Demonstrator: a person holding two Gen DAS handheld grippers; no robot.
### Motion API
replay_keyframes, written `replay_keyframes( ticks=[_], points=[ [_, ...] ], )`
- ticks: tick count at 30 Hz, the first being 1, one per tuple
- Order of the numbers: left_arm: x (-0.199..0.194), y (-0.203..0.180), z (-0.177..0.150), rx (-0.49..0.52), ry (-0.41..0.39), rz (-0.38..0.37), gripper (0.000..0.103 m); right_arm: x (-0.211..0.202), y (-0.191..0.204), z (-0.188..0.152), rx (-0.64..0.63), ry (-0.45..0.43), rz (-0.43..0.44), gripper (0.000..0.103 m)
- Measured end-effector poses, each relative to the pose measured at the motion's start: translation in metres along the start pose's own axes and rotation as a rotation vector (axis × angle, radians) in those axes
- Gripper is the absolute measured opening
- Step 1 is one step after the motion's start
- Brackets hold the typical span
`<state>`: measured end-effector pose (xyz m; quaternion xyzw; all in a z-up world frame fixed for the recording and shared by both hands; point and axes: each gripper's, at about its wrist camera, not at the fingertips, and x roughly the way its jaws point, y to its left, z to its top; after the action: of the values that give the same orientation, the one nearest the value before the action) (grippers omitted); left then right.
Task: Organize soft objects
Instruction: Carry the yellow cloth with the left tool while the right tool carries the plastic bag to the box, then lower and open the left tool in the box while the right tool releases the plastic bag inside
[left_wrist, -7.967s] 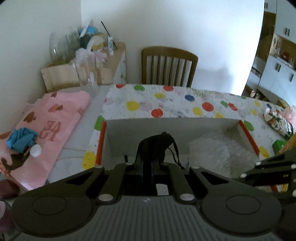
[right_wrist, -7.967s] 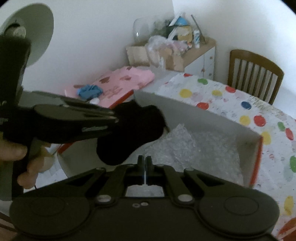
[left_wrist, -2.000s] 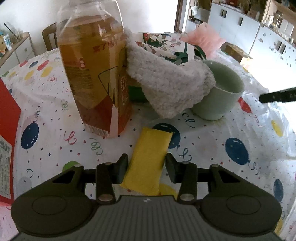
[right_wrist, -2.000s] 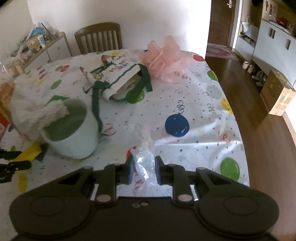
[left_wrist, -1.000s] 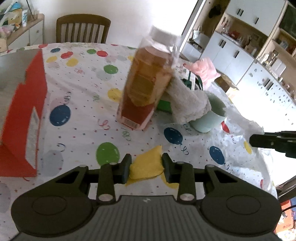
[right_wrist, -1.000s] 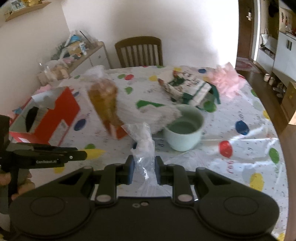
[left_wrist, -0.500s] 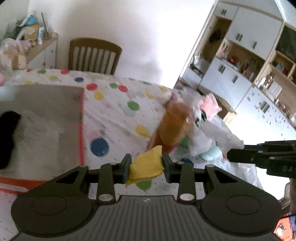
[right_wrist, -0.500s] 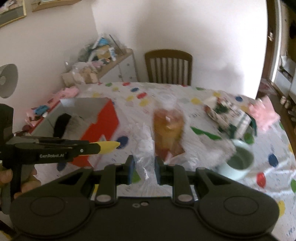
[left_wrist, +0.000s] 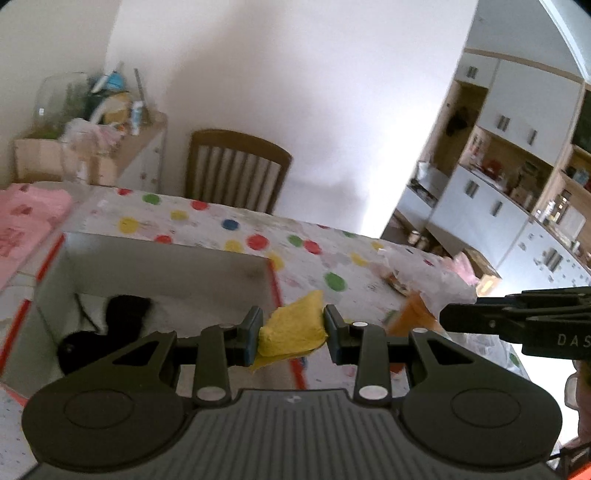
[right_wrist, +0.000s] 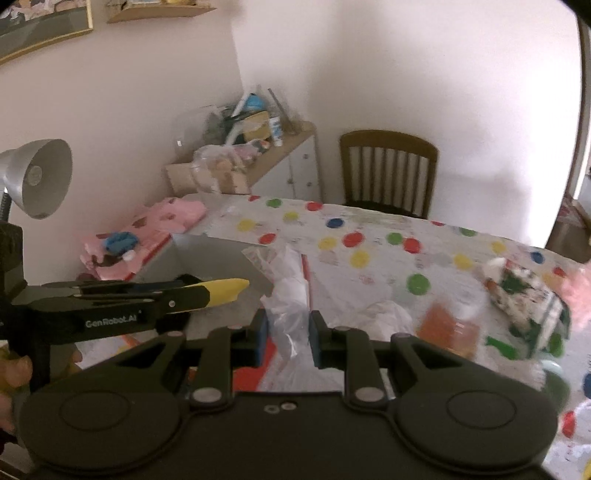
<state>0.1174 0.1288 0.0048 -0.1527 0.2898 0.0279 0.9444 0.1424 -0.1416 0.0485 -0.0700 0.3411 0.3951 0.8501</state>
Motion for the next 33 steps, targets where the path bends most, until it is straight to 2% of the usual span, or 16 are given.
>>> replay_keyframes(
  ticks=[9, 13, 19, 27, 33],
  points=[
    [-0.008, 0.051, 0.008, -0.012, -0.028, 0.102, 0.033, 0.045, 0.038, 0.024, 0.019, 0.035, 0.059, 0.022],
    [-0.004, 0.075, 0.005, -0.034, -0.013, 0.154, 0.033, 0.07, 0.054, 0.03, 0.012, 0.059, 0.07, 0.022],
    [-0.007, 0.107, 0.018, -0.056, -0.041, 0.212, 0.033, 0.105, 0.068, 0.047, 0.042, 0.086, 0.076, 0.022],
    [-0.002, 0.129, 0.031, -0.006, -0.096, 0.312, 0.033, 0.148, 0.084, 0.059, 0.045, 0.11, 0.059, 0.022],
    [0.02, 0.143, 0.032, 0.004, -0.065, 0.336, 0.033, 0.184, 0.086, 0.059, 0.067, 0.153, 0.042, 0.022]
  ],
)
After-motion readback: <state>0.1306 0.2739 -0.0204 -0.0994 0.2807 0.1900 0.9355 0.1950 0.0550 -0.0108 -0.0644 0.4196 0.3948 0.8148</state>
